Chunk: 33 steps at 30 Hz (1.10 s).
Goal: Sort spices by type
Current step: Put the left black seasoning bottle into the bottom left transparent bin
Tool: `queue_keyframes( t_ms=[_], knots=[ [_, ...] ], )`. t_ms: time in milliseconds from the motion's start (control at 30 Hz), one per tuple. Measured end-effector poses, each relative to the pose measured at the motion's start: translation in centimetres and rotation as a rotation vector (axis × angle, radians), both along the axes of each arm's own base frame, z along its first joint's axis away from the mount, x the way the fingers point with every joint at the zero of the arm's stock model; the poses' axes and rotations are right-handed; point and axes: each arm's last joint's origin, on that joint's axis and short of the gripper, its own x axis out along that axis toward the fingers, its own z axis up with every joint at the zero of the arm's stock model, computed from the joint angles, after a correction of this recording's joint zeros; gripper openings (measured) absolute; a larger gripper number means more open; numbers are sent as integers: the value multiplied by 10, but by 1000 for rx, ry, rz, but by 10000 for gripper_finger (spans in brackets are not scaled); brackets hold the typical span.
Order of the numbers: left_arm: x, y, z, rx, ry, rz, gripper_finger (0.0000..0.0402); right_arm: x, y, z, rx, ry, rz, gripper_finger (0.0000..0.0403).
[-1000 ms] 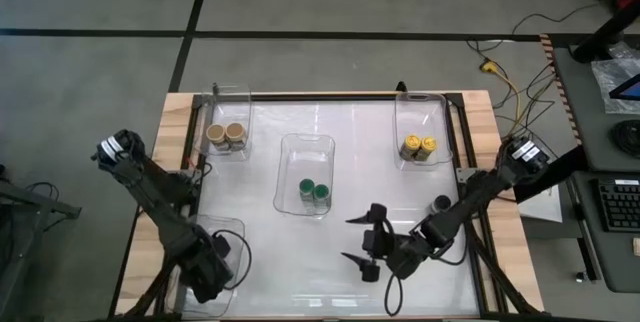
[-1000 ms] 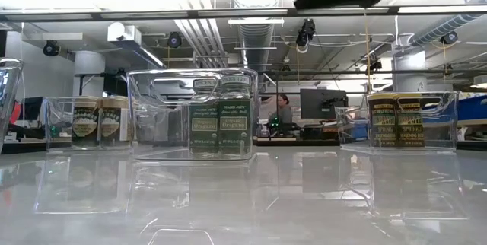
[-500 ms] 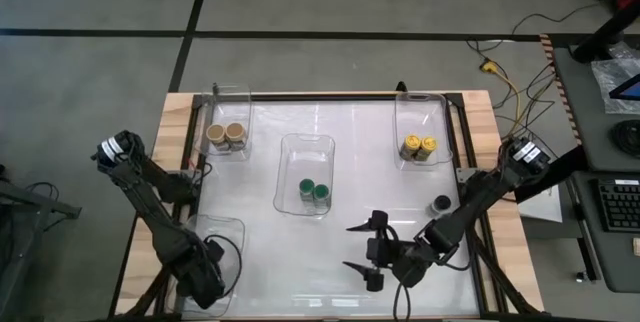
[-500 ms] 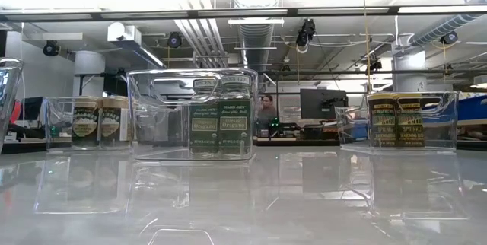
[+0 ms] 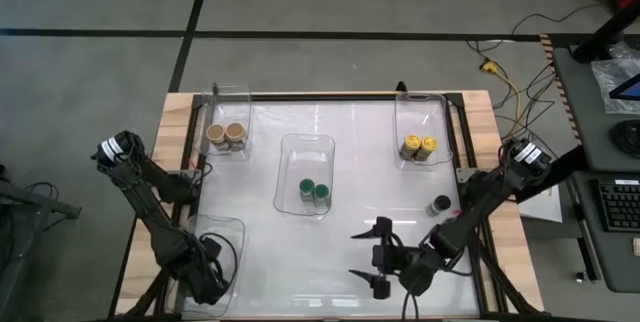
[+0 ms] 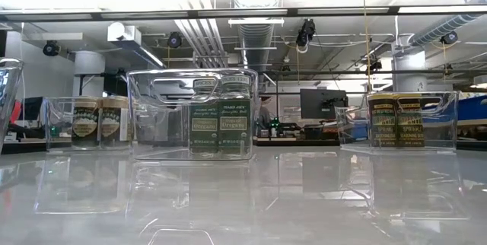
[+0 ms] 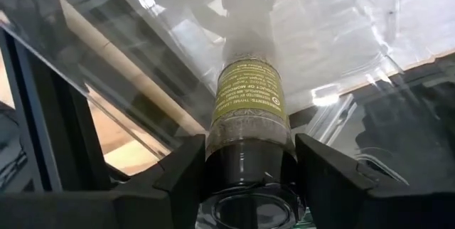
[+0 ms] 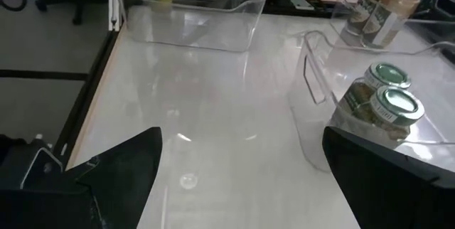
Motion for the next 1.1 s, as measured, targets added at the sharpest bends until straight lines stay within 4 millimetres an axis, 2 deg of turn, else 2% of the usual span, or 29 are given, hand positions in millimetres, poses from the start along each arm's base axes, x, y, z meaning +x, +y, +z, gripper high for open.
queue_keyframes(
  t_ms=[500, 767, 1100],
  knots=[
    [2, -4, -2, 9, -10, 74, 184, -8, 8, -1, 36, 5, 11, 379],
    [4, -15, -18, -16, 85, 8, 184, -11, 11, -1, 39, 5, 21, 379],
    [4, -14, -16, -10, 55, 5, 186, -12, 12, -1, 49, 4, 20, 379]
  ],
)
